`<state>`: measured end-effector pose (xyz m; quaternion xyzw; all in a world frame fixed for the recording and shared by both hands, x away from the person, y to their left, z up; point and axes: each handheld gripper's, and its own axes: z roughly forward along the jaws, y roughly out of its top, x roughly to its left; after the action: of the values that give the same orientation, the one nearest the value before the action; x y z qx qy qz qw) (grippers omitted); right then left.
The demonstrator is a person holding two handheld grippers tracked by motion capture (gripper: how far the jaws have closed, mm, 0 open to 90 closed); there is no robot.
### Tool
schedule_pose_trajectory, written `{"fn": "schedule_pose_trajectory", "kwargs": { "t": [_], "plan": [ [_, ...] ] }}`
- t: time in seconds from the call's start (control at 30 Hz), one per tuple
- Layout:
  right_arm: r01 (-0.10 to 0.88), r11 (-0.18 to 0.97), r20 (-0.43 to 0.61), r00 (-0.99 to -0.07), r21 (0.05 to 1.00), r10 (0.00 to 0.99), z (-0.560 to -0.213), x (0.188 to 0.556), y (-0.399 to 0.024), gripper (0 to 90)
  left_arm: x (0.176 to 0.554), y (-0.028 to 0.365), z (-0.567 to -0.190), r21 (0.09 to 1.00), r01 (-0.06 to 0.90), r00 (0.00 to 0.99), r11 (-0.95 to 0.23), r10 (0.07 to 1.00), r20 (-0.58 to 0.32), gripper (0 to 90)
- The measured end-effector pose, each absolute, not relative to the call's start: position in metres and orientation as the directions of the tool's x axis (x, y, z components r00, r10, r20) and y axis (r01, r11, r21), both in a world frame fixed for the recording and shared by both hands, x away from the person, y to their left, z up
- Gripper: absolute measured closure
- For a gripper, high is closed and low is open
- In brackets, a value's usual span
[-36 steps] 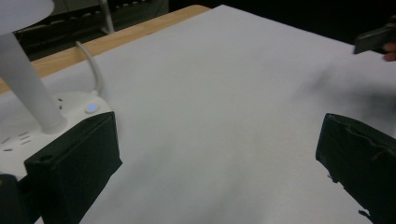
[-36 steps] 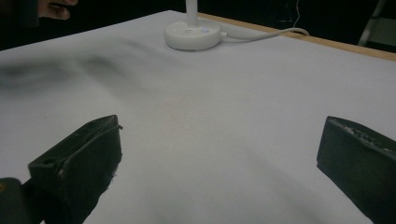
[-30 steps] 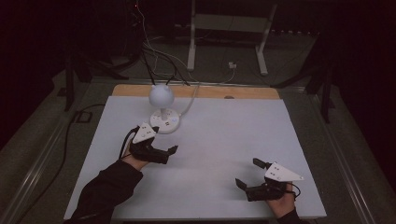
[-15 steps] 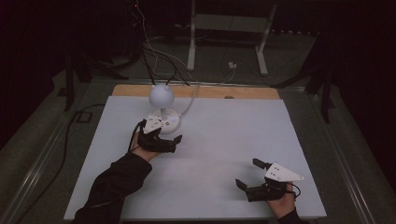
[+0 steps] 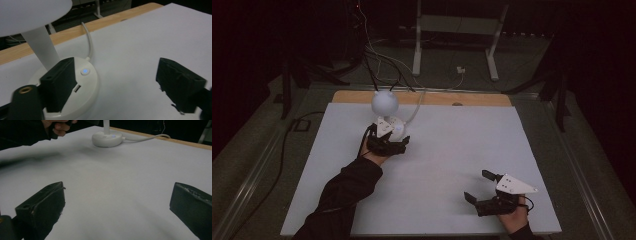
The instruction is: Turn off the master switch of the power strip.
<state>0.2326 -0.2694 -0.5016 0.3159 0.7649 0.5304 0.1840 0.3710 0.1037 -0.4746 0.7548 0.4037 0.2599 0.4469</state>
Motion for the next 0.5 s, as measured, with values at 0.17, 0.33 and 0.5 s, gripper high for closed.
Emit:
{"fn": "schedule_pose_trajectory", "kwargs": {
  "t": [0.17, 0.33, 0.5],
  "plan": [
    [0.289, 0.238, 0.056, -0.736, 0.927, 0.674, -0.501, 0.232, -0.269, 0.0, 0.376, 0.100, -0.477, 0.885, 0.373, 0.526, -0.278, 0.849, 0.046, 36.1],
    [0.288, 0.238, 0.058, -0.740, 0.928, 0.670, -0.501, 0.232, -0.268, 0.0, 0.385, 0.099, -0.478, 0.883, 0.393, 0.501, -0.258, 0.865, 0.030, 49.7],
    [0.287, 0.238, 0.058, -0.742, 0.928, 0.668, -0.501, 0.232, -0.268, 0.0, 0.393, 0.098, -0.478, 0.876, 0.404, 0.483, -0.265, 0.875, 0.042, 66.0]
  ]
}}
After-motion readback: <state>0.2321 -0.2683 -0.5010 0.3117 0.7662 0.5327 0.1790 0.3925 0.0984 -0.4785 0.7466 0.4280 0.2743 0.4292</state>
